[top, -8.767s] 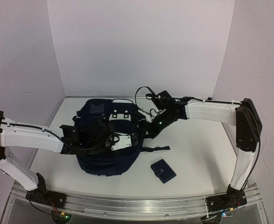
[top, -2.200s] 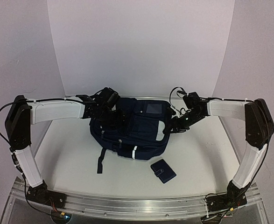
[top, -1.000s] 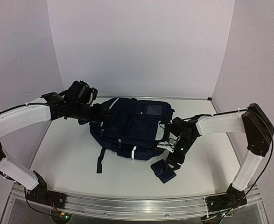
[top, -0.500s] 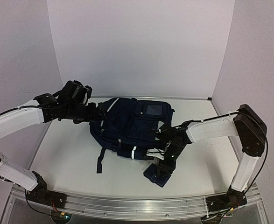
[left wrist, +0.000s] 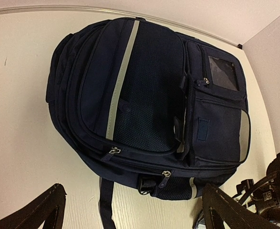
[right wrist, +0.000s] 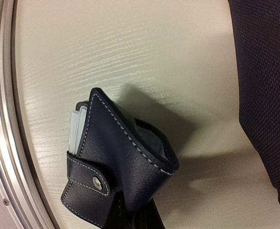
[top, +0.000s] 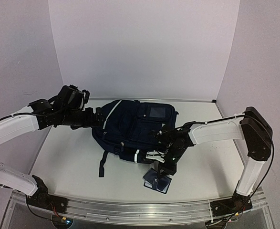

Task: Pack the student bag
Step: Pick up the personal item from the center of the board.

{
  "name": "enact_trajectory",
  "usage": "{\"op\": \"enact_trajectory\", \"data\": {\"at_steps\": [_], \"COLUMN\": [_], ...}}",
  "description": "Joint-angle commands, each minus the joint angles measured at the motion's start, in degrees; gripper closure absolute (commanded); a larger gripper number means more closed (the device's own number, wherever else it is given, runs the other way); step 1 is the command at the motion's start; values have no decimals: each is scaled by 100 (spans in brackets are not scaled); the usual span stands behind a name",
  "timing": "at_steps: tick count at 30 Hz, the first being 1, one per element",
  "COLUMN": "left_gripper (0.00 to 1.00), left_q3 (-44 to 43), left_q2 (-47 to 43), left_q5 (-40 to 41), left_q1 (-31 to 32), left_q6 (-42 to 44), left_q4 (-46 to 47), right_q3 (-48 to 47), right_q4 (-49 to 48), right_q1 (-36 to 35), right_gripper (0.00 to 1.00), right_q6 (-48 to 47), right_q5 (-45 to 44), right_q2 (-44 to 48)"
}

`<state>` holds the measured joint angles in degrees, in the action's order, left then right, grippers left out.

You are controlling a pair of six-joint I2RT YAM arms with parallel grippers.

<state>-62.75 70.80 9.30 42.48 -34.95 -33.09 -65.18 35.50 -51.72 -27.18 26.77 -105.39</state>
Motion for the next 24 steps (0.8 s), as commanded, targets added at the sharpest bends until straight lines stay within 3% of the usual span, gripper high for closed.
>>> {"op": "enact_trajectory", "data": {"at_steps": [1, 8, 15, 24], "left_gripper": [0, 0, 0, 14], "left_q3": [191, 1045, 1091, 548], "left_q2": [-318, -639, -137, 1045], "left_q5": [-643, -2888, -3208, -4223], "left_q1": [32, 119, 738, 1090], "left_q6": [92, -25, 71, 278], "left_q4": [210, 1633, 2238, 2968], "right_q3": [-372, -1034, -1735, -2295], "right_q4": [653, 1021, 1113, 1196], "right_q1": [-75, -72, -71, -70], "right_gripper": [100, 100, 100, 100], "right_q6": [-99, -15, 113, 267], "right_q5": [-215, -109, -91, 205], "right_q2": [366, 964, 1183, 1204]}}
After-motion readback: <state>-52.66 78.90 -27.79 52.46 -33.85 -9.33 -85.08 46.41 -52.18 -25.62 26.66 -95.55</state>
